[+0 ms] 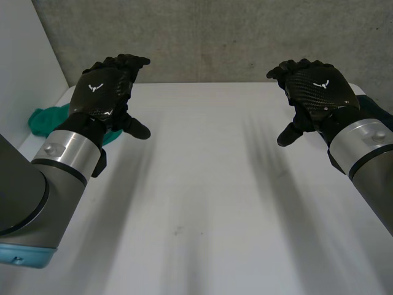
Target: Fold the laundry.
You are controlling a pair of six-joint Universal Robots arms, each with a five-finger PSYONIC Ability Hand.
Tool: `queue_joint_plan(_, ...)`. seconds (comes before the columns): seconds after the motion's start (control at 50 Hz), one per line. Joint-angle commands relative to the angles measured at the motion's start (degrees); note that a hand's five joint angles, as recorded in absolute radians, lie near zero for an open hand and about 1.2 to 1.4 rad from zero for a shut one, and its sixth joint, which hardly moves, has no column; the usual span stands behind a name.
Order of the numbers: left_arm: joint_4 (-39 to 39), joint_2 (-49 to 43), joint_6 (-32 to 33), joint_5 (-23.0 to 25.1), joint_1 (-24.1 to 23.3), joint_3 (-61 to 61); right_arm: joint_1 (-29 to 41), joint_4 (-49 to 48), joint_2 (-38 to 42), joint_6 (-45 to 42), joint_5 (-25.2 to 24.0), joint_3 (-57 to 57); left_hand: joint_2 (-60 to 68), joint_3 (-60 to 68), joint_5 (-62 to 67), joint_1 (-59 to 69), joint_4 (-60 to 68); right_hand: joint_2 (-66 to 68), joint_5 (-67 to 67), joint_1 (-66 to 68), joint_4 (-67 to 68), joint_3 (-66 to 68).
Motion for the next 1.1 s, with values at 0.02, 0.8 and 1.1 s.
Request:
queue_joint_plan(0.02, 0.79, -0.12, 0.10, -0.01, -0.04, 0.15, -0.19, -0.05, 0.19, -0.11, 0.27, -0.05, -1.76, -1.80, -2.61, -1.74, -1.74, -2.63, -4.12, -1.65, -3.29, -2.33)
queue_joint_plan(0.8, 2.02, -11.53, 5.54, 0.34, 6.19, 7.70, 0.51, -0.05, 0.28, -0.29, 0.27, 0.39, -1.76, -1.80, -2.61, -1.74, -1.74, -2.63, -4.12, -1.65, -3.29, -2.33)
queue_joint_plan(1.1, 2.72, -31.21, 12.66, 13.00, 18.58, 22.55, 0.51, -0.22, 0.45, -0.29, -0.08, 0.56, -1.22, -1.25, -2.06, -1.19, -1.19, -2.63, -4.12, -1.65, -3.29, -2.33)
